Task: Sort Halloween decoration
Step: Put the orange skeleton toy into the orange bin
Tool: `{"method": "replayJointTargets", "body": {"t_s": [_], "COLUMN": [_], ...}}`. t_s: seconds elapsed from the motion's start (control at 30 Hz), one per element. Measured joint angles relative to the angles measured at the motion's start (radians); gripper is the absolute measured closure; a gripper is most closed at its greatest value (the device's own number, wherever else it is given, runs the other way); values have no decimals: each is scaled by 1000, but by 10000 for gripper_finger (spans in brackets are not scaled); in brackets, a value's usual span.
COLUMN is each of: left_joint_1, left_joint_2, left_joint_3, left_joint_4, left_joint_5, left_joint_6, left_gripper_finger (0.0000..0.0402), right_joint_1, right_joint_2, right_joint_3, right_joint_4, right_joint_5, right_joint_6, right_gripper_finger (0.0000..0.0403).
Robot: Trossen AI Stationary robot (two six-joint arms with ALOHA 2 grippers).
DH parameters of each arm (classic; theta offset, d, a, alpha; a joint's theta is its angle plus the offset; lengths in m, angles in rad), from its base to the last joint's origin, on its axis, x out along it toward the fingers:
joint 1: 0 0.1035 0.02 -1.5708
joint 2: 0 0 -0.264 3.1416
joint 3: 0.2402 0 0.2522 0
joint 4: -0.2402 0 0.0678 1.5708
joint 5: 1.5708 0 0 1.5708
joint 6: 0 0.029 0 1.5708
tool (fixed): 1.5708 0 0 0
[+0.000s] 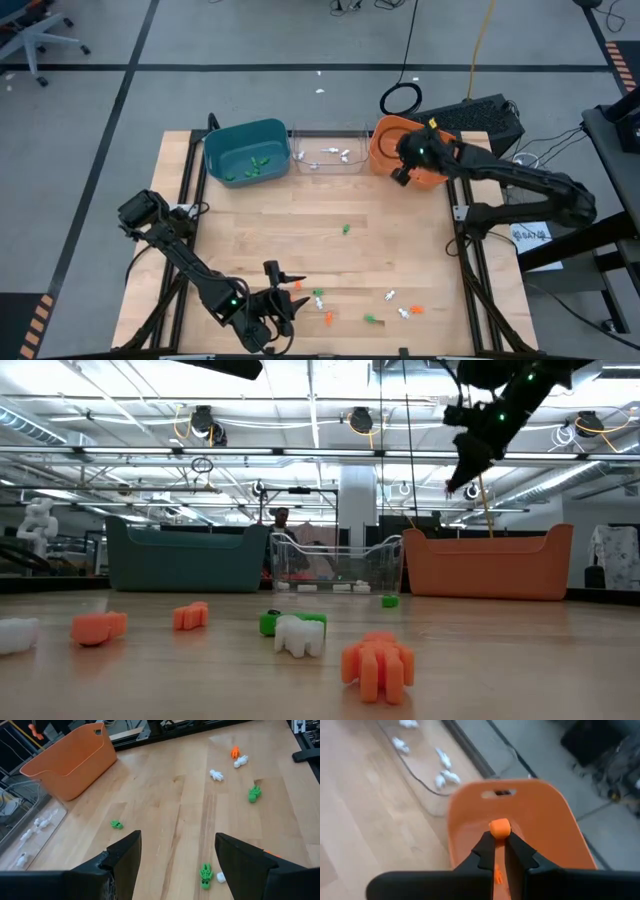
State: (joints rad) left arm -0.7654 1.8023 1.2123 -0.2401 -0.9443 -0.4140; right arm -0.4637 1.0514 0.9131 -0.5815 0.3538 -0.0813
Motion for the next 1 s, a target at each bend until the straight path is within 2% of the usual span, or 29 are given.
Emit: {"method": "replayJointTargets", "body": {"t_s": [0.23,0.4,0.7,0.8,1.0], "left_joint_1": [1,1,1,1,0], "left_joint_2": [0,0,0,0,0], "left_joint_3": [0,0,0,0,0], "left_joint_4": [1,6,7,7,6], "left_joint_5": [0,0,0,0,-1], "left_joint_6": [0,0,0,0,1], "left_gripper_finger": [151,151,151,151,151], "right_joint_1": [-192,-259,-328,-335,-335], "right_joint_2": [51,113,229,253,258], "right_joint_3": [-51,-114,-142,-142,-142], "right_joint_4": [1,58,161,186,189], "right_joint_5": [-148,-225,-211,-201,-193], "right_joint_6": [-6,14,46,69,99], "right_gripper_finger": [399,399,395,373,298]}}
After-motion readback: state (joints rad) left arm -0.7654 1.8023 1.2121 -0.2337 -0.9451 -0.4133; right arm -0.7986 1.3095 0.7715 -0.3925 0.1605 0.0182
